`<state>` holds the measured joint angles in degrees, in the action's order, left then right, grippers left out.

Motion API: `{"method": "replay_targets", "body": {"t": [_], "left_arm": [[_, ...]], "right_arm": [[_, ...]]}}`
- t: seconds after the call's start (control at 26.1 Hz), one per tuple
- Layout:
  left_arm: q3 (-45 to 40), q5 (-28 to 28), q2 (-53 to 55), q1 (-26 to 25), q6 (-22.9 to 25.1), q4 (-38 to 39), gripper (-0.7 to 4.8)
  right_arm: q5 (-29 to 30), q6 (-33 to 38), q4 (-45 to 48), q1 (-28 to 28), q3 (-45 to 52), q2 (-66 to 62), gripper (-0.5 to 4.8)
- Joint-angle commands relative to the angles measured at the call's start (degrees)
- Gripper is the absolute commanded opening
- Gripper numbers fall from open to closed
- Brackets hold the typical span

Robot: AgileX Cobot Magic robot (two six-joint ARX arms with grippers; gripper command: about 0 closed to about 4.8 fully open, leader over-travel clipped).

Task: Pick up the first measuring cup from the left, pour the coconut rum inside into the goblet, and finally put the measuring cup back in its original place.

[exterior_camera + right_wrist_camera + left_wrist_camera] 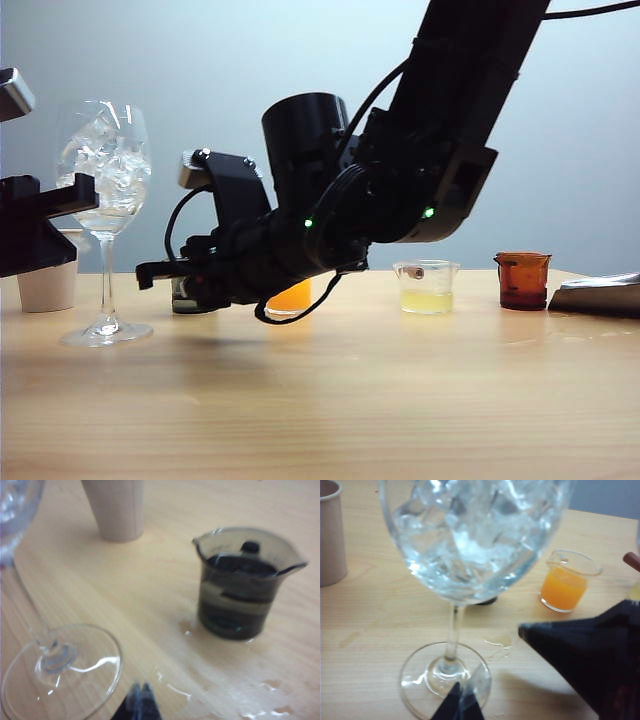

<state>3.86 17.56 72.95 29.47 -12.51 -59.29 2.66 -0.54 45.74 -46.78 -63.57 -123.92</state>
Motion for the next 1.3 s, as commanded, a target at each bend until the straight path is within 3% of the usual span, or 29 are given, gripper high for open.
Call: {"method": "replay_targets", "body": {"t": [0.04,0.88,1.3], "left_arm": [[-0.02,2.47,-0.20,-0.07,-0.17,-0.57,-0.06],[-0.02,4.50,-0.20,-0.09,-1.66,1.49,-0.06],[-0.02,4.74,-0.20,-0.09,-1.64,1.53,-0.06]], "right_arm": [[0.48,-0.04,-2.56,-0.17,-2.32,-0.74,-0.04],[2.01,1.66,-13.66,-1.75,-9.55,-4.11,-0.04],[3.58,1.66,-13.84,-2.49,-9.55,-4.11,-0.04]]}}
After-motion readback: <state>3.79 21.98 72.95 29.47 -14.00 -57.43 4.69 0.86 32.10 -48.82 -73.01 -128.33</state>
